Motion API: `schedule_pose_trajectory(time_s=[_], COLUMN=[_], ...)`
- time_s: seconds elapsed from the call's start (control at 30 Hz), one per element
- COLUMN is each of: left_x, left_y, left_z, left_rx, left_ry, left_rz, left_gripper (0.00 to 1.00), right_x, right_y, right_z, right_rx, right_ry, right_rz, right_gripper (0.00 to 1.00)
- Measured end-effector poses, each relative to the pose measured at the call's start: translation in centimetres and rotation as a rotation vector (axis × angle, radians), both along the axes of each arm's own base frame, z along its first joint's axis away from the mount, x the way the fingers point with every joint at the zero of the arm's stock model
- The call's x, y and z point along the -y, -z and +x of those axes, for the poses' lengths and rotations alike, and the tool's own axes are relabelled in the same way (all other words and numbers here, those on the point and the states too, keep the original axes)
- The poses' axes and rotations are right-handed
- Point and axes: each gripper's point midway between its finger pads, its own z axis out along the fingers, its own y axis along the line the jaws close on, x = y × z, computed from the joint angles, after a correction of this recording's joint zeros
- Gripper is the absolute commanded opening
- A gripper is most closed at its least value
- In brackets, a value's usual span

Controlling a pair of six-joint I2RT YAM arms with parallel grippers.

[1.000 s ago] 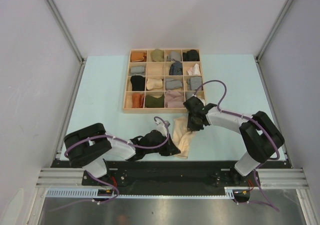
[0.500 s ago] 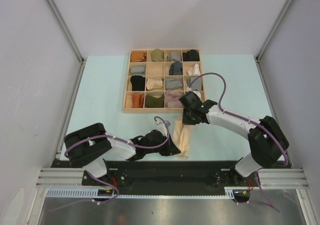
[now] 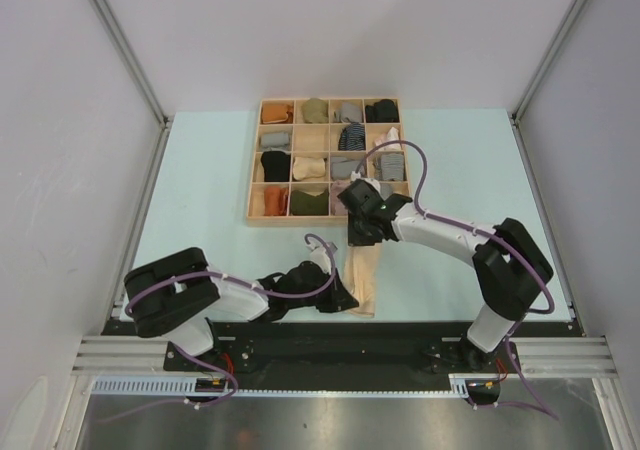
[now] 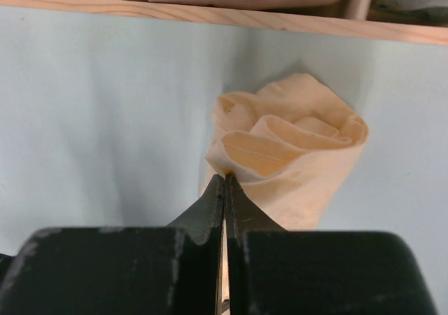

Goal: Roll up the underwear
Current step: Fold the underwear at the corner of the board.

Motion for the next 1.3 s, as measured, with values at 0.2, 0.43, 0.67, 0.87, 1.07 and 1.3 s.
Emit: schedule_pose_trajectory(time_s=[0.2, 0.43, 0.67, 0.87, 1.07, 1.3], left_x=[-1.0, -1.7, -3.0, -3.4, -3.8, -4.2], left_y=[0.0, 0.1, 0.1, 0.1, 0.1, 0.2], left_z=[-0.2, -0.4, -0.8, -0.8, -1.0, -1.4], left_rx=[-0.011, -0.034, -0.061, -0.080, -0.099, -0.116], left_ry=[-0.029, -0.058, -0.104, -0.136, -0.154, -0.160], left_rz=[0.001, -0.001, -0.015, -0.033, -0.057, -0.076], left_gripper=[0.00, 0.00, 0.00, 0.00, 0.00, 0.00], right_x=[-1.4, -2.2, -2.2, -2.1, -3.0, -4.3], right_y=[1.3, 3.6, 4.6, 4.5, 3.4, -0.8], right_z=[0.0, 0.2, 0.6, 0.9, 1.9, 2.3], right_rx=[-0.020, -0.049, -0.062, -0.070, -0.064, 0.007], right_ry=[-0.029, -0.044, -0.041, -0.046, -0.106, -0.200], right_rz=[-0.013, -0.033, -0.045, -0.036, 0.016, 0.108], right_gripper=[0.00, 0.00, 0.00, 0.15, 0.58, 0.67])
